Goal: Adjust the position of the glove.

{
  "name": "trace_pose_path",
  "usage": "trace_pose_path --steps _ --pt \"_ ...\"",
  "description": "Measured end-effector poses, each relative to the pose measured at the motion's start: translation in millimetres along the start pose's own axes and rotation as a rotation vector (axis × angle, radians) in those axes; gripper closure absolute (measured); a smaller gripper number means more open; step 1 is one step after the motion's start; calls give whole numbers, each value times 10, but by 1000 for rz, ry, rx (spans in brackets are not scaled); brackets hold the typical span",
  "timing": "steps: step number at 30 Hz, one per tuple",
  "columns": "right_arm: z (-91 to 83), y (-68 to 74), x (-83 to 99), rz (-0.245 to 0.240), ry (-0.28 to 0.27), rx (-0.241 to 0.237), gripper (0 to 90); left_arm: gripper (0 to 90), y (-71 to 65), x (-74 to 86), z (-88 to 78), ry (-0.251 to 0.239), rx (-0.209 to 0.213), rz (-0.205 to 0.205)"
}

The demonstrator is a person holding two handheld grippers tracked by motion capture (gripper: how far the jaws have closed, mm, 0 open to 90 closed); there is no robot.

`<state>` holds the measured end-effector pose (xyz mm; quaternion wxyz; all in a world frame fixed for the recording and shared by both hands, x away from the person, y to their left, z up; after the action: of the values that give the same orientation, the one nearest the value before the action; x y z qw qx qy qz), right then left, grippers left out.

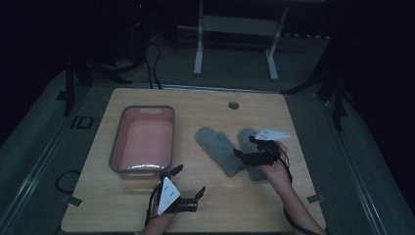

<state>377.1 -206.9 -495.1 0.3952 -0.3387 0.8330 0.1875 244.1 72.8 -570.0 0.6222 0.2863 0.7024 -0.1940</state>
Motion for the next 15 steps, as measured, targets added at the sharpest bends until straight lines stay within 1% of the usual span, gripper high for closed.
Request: trace_pose_path --steps 1,2,3,4,5,6,7,8,9,10,11,12,13,14,15 --pt "0 0 0 0 0 0 138 10 0 0 0 0 0 0" --pt "39 7 -8 -3 1 -3 137 10 0 0 0 0 0 0" --pt "136 38 -26 -15 17 6 112 10 3 -1 0 0 3 -5" --pt "179 55 -29 -23 25 7 110 10 3 -1 0 0 3 -5" --pt "235 73 -39 -12 26 11 110 11 5 -1 -2 1 5 -6" --pt "267 85 -41 -2 36 -9 100 11 5 -1 -1 1 5 -7" --pt "267 85 -41 -2 36 -9 100 11 6 -1 -2 -1 6 -8" --pt "320 105 -40 -1 40 -19 98 10 6 -1 -2 -1 7 -10" --pt "415 135 -43 -9 66 -12 99 11 5 -2 -3 -2 7 -10" --pt "458 137 -46 -8 66 -3 120 10 5 -2 -2 -3 9 -11" --pt "500 133 -50 -5 78 -1 146 10 5 -2 -2 -3 9 -11" --pt "500 133 -50 -5 78 -1 146 10 5 -2 -3 -1 8 -11" --pt "533 125 -55 -4 86 3 170 10 5 -3 -4 -2 9 -10" --pt "611 96 -67 -6 96 10 240 11 5 -3 -4 -2 8 -10" --pt "644 88 -70 -5 103 19 281 10 5 -3 -4 -3 8 -10"
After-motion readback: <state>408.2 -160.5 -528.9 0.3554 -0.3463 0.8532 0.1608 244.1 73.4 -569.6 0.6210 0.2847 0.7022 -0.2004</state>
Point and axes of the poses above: each handheld gripper's, and its own axes: z roughly forward along the jaws, x roughly out of its underside, y roughly to its left, the point moved 2 cm from there along z, roughly forward along the jaws, and after that the axes turned 5 degrees about y, right-handed, at the moved point
